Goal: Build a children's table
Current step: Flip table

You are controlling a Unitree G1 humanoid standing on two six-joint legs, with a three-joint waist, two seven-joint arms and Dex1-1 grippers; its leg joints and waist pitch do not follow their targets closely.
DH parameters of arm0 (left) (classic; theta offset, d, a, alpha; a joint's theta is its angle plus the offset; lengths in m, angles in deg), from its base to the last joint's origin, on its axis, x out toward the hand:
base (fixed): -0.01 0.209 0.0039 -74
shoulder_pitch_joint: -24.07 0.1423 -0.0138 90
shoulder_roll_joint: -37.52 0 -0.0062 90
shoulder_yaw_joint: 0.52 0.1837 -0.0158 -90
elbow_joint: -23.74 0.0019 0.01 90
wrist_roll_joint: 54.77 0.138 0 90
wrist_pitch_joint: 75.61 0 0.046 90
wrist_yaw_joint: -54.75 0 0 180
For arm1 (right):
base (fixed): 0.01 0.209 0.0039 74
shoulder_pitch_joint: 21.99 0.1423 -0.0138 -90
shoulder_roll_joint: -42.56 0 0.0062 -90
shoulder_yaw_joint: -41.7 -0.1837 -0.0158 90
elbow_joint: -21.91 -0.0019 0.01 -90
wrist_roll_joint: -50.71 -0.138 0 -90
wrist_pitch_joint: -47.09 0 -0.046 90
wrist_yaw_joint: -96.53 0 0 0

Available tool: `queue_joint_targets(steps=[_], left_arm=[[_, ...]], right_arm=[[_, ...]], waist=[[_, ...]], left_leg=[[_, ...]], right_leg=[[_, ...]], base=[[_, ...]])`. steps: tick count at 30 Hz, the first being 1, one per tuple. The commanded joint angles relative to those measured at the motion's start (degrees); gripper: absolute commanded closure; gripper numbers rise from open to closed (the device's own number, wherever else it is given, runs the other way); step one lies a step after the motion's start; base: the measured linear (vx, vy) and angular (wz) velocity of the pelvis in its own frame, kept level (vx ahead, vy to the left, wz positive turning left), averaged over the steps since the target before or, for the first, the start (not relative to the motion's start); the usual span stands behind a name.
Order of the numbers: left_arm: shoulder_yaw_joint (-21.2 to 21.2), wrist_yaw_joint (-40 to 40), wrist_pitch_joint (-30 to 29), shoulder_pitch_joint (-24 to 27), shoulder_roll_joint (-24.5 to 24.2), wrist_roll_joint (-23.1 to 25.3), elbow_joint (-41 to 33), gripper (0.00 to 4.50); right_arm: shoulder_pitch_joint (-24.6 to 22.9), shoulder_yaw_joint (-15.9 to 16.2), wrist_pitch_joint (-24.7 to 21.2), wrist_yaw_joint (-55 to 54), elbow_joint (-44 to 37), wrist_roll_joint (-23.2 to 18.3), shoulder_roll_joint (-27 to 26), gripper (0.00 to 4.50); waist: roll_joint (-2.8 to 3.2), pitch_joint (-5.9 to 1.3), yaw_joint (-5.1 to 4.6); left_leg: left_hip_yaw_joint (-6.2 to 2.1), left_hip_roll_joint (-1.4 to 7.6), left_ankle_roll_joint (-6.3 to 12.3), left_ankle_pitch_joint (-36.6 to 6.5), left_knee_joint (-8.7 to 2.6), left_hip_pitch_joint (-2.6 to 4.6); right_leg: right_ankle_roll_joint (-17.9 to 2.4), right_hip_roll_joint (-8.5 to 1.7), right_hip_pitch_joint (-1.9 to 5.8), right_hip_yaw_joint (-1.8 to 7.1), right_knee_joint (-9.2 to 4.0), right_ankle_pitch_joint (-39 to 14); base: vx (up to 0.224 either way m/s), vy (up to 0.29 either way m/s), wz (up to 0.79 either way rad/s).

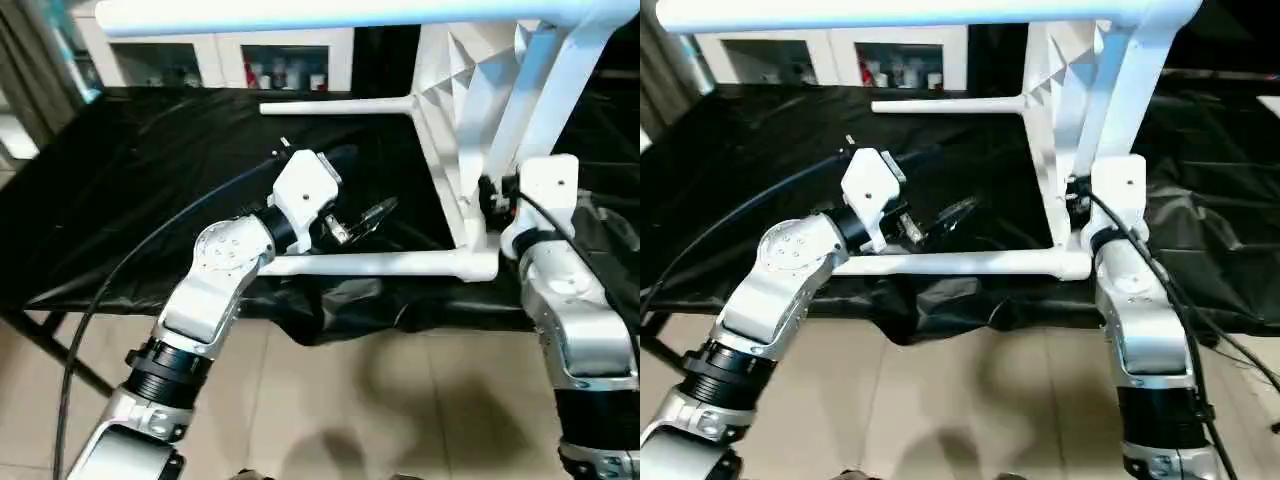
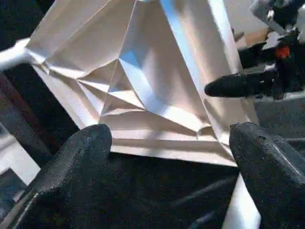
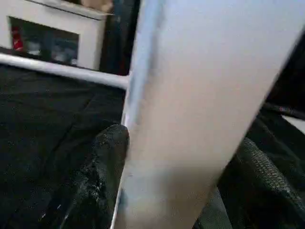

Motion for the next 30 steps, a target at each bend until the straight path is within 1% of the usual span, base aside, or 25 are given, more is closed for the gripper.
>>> queue_joint_targets(steps=[1, 2, 3, 4, 5, 7, 8, 9, 10, 11, 13, 14, 16, 17, 18, 19, 21, 22, 23, 24, 26, 27, 28, 29, 30], left_arm=[[0.77, 0.11, 1.95, -0.61, -1.00, 2.12, 1.07, 0.08], [0.75, -0.81, 2.85, -0.71, -1.41, 3.35, 1.46, 0.08], [0.58, -1.32, 3.48, -0.71, -1.66, 3.93, 1.69, 0.08], [0.04, -1.97, 3.93, -0.53, -1.71, 4.07, 1.51, 0.08], [0.00, -2.01, 3.93, -0.51, -1.71, 4.05, 1.48, 0.08], [-0.60, -2.63, 4.62, -0.20, -1.77, 4.06, 0.50, 0.08], [-0.54, -2.73, 5.22, -0.29, -1.97, 4.41, 0.27, 0.08], [-0.81, -2.83, 5.77, -0.34, -1.75, 4.07, -0.30, 0.08], [-1.15, -2.27, 7.09, -0.47, -1.28, 3.13, -1.73, 0.08], [-1.22, -2.09, 7.27, -0.55, -1.18, 2.84, -2.02, 0.08], [-1.43, -0.77, 8.68, -1.11, -0.73, 1.07, -3.85, 0.08], [-1.35, -0.45, 8.94, -1.21, -0.75, 0.81, -4.19, 0.08], [-0.32, 0.03, 11.21, -1.80, -2.01, 2.42, -4.36, 0.08], [-0.19, -0.29, 12.17, -1.97, -2.59, 3.46, -4.29, 0.08], [-0.25, -1.57, 14.16, -2.33, -3.71, 5.84, -3.72, 0.08], [-0.25, -1.57, 14.16, -2.33, -3.71, 5.84, -3.72, 0.08], [-1.32, -6.84, 19.23, -3.50, -6.19, 12.69, -1.85, 0.08], [-1.83, -9.20, 21.28, -4.25, -7.22, 15.88, -1.37, 0.08], [-1.90, -9.40, 21.49, -4.34, -7.29, 16.13, -1.38, 0.08], [-2.62, -10.92, 23.44, -5.18, -7.86, 17.98, -1.62, 0.08], [-3.10, -11.96, 24.70, -5.79, -8.12, 19.09, -2.15, 0.08], [-3.18, -12.54, 25.49, -6.17, -8.28, 19.87, -2.38, 0.08], [-3.41, -13.25, 27.39, -6.82, -8.34, 20.77, -2.71, 0.08], [-3.61, -13.87, 28.40, -7.16, -8.30, 21.25, -2.84, 0.08], [-3.90, -14.86, 29.68, -7.59, -8.23, 21.92, -2.94, 0.08]], right_arm=[[-0.55, 1.25, -0.20, 1.12, -0.24, 1.45, 1.16, 1.67], [-0.58, 1.20, -0.21, 1.00, 0.34, 1.71, 1.26, 1.67], [-0.60, 1.03, -0.35, 0.77, 0.75, 1.83, 1.25, 1.67], [-0.77, 0.46, -0.35, 0.52, 0.89, 1.57, 0.91, 1.67], [-0.79, 0.42, -0.32, 0.51, 0.91, 1.54, 0.87, 1.67], [-1.31, -0.06, 1.63, -0.08, 3.17, 1.65, 0.10, 1.67], [-1.43, -0.09, 2.27, -0.30, 4.11, 1.82, -0.04, 1.67], [-1.51, -0.25, 3.41, -0.48, 5.39, 1.82, -0.28, 1.67], [-1.77, -0.29, 4.91, -0.31, 6.97, 1.78, -0.33, 1.67], [-1.73, -0.20, 5.43, -0.17, 7.61, 1.80, -0.30, 1.67], [-1.28, 0.17, 9.37, 0.74, 12.34, 1.62, -0.27, 1.67], [-1.15, 0.06, 10.23, 0.84, 13.29, 1.42, -0.40, 1.67], [-0.15, 0.27, 13.49, 1.45, 17.77, 1.57, -0.20, 1.67], [0.38, 0.24, 15.06, 2.34, 19.36, 1.24, -0.17, 1.67], [1.42, 0.14, 17.39, 3.23, 21.73, 0.93, -0.11, 1.67], [1.42, 0.14, 17.39, 3.23, 21.73, 0.93, -0.11, 1.67], [4.48, 0.28, 23.35, 5.75, 28.63, 0.50, 0.06, 1.67], [5.83, 0.82, 25.48, 6.64, 31.32, 0.84, 0.35, 1.67], [5.96, 0.86, 25.66, 6.69, 31.56, 0.88, 0.38, 1.67], [7.17, 1.15, 27.01, 7.19, 33.56, 1.11, 0.61, 1.67], [7.99, 1.13, 27.88, 7.47, 34.84, 1.07, 0.70, 1.67], [8.46, 1.06, 28.29, 7.51, 35.54, 1.05, 0.74, 1.84], [9.42, 0.68, 29.33, 7.53, 37.17, 0.82, 0.65, 1.84], [9.92, 0.49, 29.82, 7.50, 37.99, 0.74, 0.54, 1.97], [10.58, 0.28, 30.56, 7.48, 39.10, 0.68, 0.38, 1.97]], waist=[[-1.91, -3.93, -0.42], [-1.53, -3.89, -0.57], [-2.01, -3.95, -0.86], [-2.23, -3.90, -0.97], [-2.02, -3.89, -1.01], [-2.11, -3.87, -0.96], [-1.08, -3.89, -0.59], [-1.48, -3.85, -0.78], [-1.10, -3.85, -0.41], [-1.31, -3.80, -0.45], [-0.72, -4.02, -0.07], [-0.92, -3.96, -0.13], [-0.35, -3.93, 0.10], [-0.21, -3.89, 0.18], [0.18, -3.94, 0.24], [-0.04, -3.92, 0.05], [-0.21, -3.93, -0.06], [-0.53, -4.14, -0.16], [-0.30, -4.10, -0.05], [-0.60, -4.20, 0.02], [-0.55, -4.22, 0.25], [-0.98, -4.25, 0.19], [-0.66, -4.30, 0.38], [-0.92, -4.32, 0.33], [-0.95, -4.35, 0.36]], left_leg=[[-1.17, 2.75, 1.67, -9.33, -4.07, 1.23], [-1.37, 2.84, 0.91, -9.62, -4.24, 1.42], [-1.42, 2.89, 0.34, -9.94, -4.32, 1.41], [-1.36, 2.85, 0.19, -10.05, -4.32, 1.41], [-1.33, 2.81, 0.07, -9.78, -4.31, 1.48], [-1.25, 2.72, 0.52, -9.07, -4.22, 1.32], [-1.37, 2.68, 0.42, -9.27, -4.24, 1.38], [-1.23, 2.65, 0.41, -9.67, -4.21, 1.38], [-1.38, 2.60, 0.26, -10.10, -4.25, 1.31], [-1.28, 2.65, 0.22, -10.50, -4.25, 1.32], [-1.48, 2.68, -0.42, -11.36, -4.25, 1.38], [-1.39, 2.66, -0.09, -11.46, -4.20, 1.27], [-1.47, 2.60, 0.04, -11.86, -4.27, 1.26], [-1.49, 2.58, -0.10, -12.58, -4.29, 1.33], [-1.62, 2.63, -0.30, -13.23, -4.35, 1.34], [-1.61, 2.67, -0.30, -13.56, -4.38, 1.32], [-1.61, 2.66, -0.03, -13.44, -4.28, 1.24], [-1.59, 2.64, 0.42, -12.70, -4.09, 1.07], [-1.61, 2.69, 0.54, -12.30, -4.04, 1.11], [-1.55, 2.72, 1.01, -11.04, -3.92, 1.11], [-1.44, 2.71, 1.92, -9.08, -3.81, 1.04], [-1.40, 2.70, 2.28, -8.47, -3.76, 0.97], [-1.40, 2.76, 2.84, -7.59, -3.72, 1.04], [-1.42, 2.78, 3.28, -7.48, -3.69, 0.92], [-1.37, 2.79, 3.46, -7.65, -3.65, 1.00]], right_leg=[[-8.89, -2.47, 2.10, 2.28, -5.01, -12.64], [-8.77, -2.32, 1.94, 2.27, -4.92, -12.08], [-8.68, -2.27, 1.99, 2.27, -4.69, -11.00], [-8.70, -2.26, 2.00, 2.32, -4.74, -10.52], [-9.04, -2.26, 1.97, 2.43, -4.64, -8.70], [-9.97, -2.40, 2.15, 2.51, -4.49, -6.45], [-10.44, -2.56, 2.11, 2.51, -4.55, -6.06], [-10.62, -2.40, 2.09, 2.52, -4.68, -5.97], [-11.20, -2.61, 2.31, 2.50, -4.52, -6.04], [-11.37, -2.57, 2.24, 2.53, -4.74, -6.28], [-12.65, -2.68, 2.52, 2.37, -4.43, -4.78], [-13.02, -2.57, 2.56, 2.37, -4.45, -4.35], [-13.09, -2.54, 2.55, 2.29, -4.45, -4.88], [-13.05, -2.57, 2.52, 2.26, -4.52, -5.69], [-13.00, -2.62, 2.59, 2.19, -4.50, -6.24], [-12.94, -2.52, 2.52, 2.14, -4.63, -6.49], [-12.93, -2.59, 2.66, 2.15, -4.54, -6.50], [-13.10, -2.74, 2.83, 2.06, -4.42, -6.75], [-13.19, -2.81, 2.78, 2.11, -4.40, -6.57], [-13.57, -2.79, 2.81, 2.08, -4.21, -5.49], [-14.17, -2.79, 2.84, 2.07, -3.97, -3.49], [-14.38, -2.75, 2.89, 2.03, -3.86, -2.88], [-14.82, -2.82, 2.85, 2.02, -3.69, -1.98], [-15.29, -2.89, 2.86, 1.95, -3.58, -1.84], [-15.33, -2.86, 2.81, 1.94, -3.70, -1.93]], base=[[0.000, 0.000, 0.00], [0.000, 0.000, 0.00], [0.000, 0.000, 0.00], [0.000, 0.000, 0.00], [0.000, 0.000, 0.00], [0.000, 0.000, 0.00], [0.000, 0.000, 0.00], [0.000, 0.000, 0.00], [0.000, 0.000, 0.00], [0.000, 0.000, 0.00], [0.000, 0.000, 0.00], [0.000, 0.000, 0.00], [0.000, 0.000, 0.00], [0.000, 0.000, 0.00], [0.000, 0.000, 0.00], [0.000, 0.000, 0.00], [0.000, 0.000, 0.00], [0.000, 0.000, 0.00], [0.000, 0.000, 0.00], [0.000, 0.000, 0.00], [0.000, 0.000, 0.00], [0.000, 0.000, 0.00], [0.000, 0.000, 0.00], [0.000, 0.000, 0.00], [0.000, 0.000, 0.00]])
